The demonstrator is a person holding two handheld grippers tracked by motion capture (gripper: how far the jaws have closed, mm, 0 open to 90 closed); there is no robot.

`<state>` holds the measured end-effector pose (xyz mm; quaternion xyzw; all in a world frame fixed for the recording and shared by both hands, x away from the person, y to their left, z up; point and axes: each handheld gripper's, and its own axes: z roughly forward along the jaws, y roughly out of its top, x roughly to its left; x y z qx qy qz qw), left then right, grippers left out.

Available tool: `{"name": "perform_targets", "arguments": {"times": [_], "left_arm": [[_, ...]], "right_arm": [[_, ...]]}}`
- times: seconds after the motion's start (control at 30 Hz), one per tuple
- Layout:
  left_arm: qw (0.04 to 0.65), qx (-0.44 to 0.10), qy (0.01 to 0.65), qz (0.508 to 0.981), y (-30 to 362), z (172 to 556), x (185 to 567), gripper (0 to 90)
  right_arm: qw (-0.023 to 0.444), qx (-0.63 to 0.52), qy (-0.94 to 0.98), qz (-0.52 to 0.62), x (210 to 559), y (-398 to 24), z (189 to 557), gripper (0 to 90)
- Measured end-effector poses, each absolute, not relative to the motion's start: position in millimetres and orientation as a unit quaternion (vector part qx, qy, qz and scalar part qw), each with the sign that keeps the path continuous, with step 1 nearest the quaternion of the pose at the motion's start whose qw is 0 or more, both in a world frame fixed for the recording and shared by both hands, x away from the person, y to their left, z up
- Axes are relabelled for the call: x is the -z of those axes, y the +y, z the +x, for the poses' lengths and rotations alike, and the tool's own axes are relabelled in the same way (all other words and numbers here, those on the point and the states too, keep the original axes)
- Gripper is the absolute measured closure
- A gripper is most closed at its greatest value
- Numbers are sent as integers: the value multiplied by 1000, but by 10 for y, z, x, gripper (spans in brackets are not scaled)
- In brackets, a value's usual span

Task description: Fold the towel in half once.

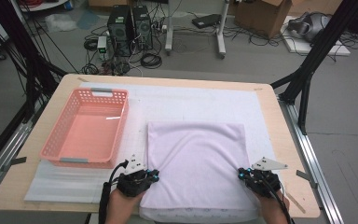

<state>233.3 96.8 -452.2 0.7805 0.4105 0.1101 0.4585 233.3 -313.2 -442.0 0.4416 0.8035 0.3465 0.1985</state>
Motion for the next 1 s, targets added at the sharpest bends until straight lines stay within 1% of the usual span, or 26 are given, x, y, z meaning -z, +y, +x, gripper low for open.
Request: {"name": "perform_targets", "arguments": {"times": [0.33,0.63,0.67,0.7,0.77,0.83,0.87,0.9,0.97,1.0], "left_arm": [[512,-93,384,763,1105,2109,4306,859],[505,-60,371,777,1169,1844,4364,851],[506,-57,370,777,1177,1837,4372,830],[508,-54,370,776,1184,1841,4375,786],[516,-63,379,765,1211,1884,4358,616],[525,-77,391,752,1243,1948,4330,576],[527,-83,397,747,1257,1993,4321,547],[525,-89,404,744,1271,2048,4319,544],[520,-94,417,739,1284,2167,4338,538],[514,-95,426,739,1283,2229,4354,536]], "right_arm": [[199,-371,797,434,4255,-3229,2106,878],[172,-365,810,425,4190,-3277,1783,877],[165,-363,813,425,4203,-3282,1755,871],[159,-363,814,426,4215,-3289,1739,857],[161,-369,809,428,4206,-3308,1730,808],[172,-380,798,434,4165,-3330,1755,750],[180,-386,793,436,4148,-3339,1780,742],[186,-387,789,439,4138,-3342,1810,738],[196,-384,786,444,4153,-3345,1894,693],[194,-382,784,449,4173,-3339,1944,681]]}}
